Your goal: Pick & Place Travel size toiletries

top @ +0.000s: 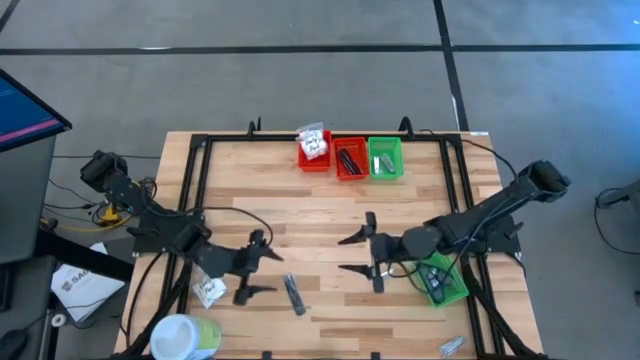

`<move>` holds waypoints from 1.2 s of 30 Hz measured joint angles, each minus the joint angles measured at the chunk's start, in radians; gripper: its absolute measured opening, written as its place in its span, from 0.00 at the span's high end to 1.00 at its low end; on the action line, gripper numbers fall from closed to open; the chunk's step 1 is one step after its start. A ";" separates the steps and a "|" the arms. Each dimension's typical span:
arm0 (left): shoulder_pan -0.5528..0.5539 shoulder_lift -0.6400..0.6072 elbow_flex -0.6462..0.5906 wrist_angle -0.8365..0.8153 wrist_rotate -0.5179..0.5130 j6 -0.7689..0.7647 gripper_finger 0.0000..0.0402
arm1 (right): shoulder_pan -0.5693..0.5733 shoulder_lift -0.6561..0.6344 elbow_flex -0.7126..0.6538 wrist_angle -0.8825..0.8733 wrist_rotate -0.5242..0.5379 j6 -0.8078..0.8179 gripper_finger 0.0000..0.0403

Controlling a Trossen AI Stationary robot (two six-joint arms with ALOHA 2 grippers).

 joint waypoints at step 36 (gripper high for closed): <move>0.054 0.243 0.000 -0.976 0.643 -0.822 0.66 | -0.009 0.081 0.000 0.002 -0.001 -0.010 0.38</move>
